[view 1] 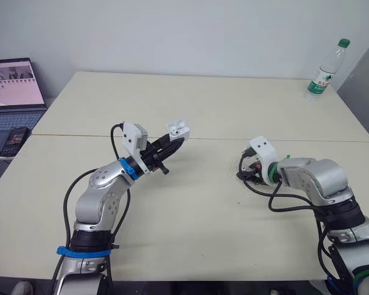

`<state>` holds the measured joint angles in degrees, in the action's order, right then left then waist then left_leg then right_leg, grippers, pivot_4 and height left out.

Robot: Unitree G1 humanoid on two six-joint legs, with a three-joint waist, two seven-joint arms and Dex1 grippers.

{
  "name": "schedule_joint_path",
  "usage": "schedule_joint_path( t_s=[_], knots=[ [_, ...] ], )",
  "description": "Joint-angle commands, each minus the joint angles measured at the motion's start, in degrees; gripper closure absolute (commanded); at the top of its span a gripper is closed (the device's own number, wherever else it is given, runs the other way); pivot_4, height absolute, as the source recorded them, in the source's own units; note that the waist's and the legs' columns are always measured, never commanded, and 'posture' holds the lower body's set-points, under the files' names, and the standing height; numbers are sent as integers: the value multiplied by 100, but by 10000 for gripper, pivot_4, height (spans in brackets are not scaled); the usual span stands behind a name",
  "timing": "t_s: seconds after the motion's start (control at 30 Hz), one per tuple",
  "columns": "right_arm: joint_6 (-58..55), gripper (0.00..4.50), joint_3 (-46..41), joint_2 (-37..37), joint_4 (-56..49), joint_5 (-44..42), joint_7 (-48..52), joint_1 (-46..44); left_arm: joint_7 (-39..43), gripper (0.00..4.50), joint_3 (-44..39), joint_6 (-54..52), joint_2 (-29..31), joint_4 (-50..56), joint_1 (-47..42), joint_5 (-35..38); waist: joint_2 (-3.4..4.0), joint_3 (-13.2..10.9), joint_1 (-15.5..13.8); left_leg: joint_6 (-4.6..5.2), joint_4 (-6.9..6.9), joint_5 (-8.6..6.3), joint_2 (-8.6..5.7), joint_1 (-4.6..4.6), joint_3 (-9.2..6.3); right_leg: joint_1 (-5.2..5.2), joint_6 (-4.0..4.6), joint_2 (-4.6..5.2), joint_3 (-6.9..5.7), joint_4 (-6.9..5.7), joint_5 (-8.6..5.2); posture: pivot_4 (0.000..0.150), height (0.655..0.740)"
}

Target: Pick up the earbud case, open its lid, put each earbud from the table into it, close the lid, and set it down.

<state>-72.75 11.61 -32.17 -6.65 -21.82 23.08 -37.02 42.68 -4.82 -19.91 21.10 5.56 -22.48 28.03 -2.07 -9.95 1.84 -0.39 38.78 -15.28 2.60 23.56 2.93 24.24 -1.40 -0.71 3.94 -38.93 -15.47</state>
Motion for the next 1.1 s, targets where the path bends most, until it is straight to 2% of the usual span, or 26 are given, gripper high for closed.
schedule_joint_path(
  t_s=[0.03,0.1,0.13,0.23,0.33,0.5,0.6,0.7,0.87,1.03,1.1],
  knots=[
    [107,32591,-86,51,-80,75,48,-83,-18,36760,-15,21,-12,183,-108,82,0,0,0,0,0,0,0,0,0,0,0,0,0,0,0,1500,7362],
    [120,39482,-82,18,-99,116,79,-57,-25,36760,-9,21,-23,162,-135,81,0,0,0,0,0,0,0,0,-1,0,0,0,0,0,0,1500,7362],
    [106,40899,-116,-8,-148,110,98,-23,-24,36760,-3,15,-28,161,-143,86,0,0,0,0,0,0,0,0,-1,0,0,0,-1,0,0,1500,7362],
    [184,40845,-155,-182,-404,79,240,64,-10,36760,13,-10,-26,171,-147,101,0,0,-1,0,0,0,-1,0,0,0,0,0,-1,0,0,1500,7362],
    [598,40845,-10,-869,-1024,-94,1011,275,15,36760,24,-46,-5,197,-132,117,1,0,-9,0,0,0,-3,5,-2,1,0,0,-2,2,0,1500,7362],
    [2509,40845,204,-2566,-1539,179,2867,1206,55,36760,38,-67,2,222,-84,122,0,0,-27,0,2,-1,-8,18,-22,0,-2,1,-23,16,-1,1500,7362],
    [4074,40845,49,-3330,-1314,433,3888,1985,75,36760,63,-79,-15,254,-45,124,0,-1,-21,0,3,-1,-8,17,-27,-3,-3,0,-27,17,-2,1500,7362],
    [5490,40845,83,-3776,-727,885,4543,2452,67,36760,80,-84,-39,262,-45,120,-1,-1,-7,0,7,0,-7,11,-25,-5,-3,0,-24,8,-2,1500,7362],
    [6802,40845,149,-3905,119,1395,5116,2611,49,36760,78,-81,-54,286,-20,116,-3,-2,0,1,7,1,2,-31,14,-22,-10,-6,-13,-2,-6,1500,7362],
    [7369,40845,107,-3725,540,1627,5301,2557,34,36760,55,-74,-47,312,40,112,-4,-3,0,1,6,1,7,-71,28,-53,-12,-9,2,-6,-7,1500,7362],
    [7544,33409,113,-3699,632,1738,5356,2536,34,36760,56,-73,-45,319,55,111,-4,-3,-1,0,6,1,7,-74,29,-57,-10,-8,4,-5,-6,1500,7362]
  ],
)
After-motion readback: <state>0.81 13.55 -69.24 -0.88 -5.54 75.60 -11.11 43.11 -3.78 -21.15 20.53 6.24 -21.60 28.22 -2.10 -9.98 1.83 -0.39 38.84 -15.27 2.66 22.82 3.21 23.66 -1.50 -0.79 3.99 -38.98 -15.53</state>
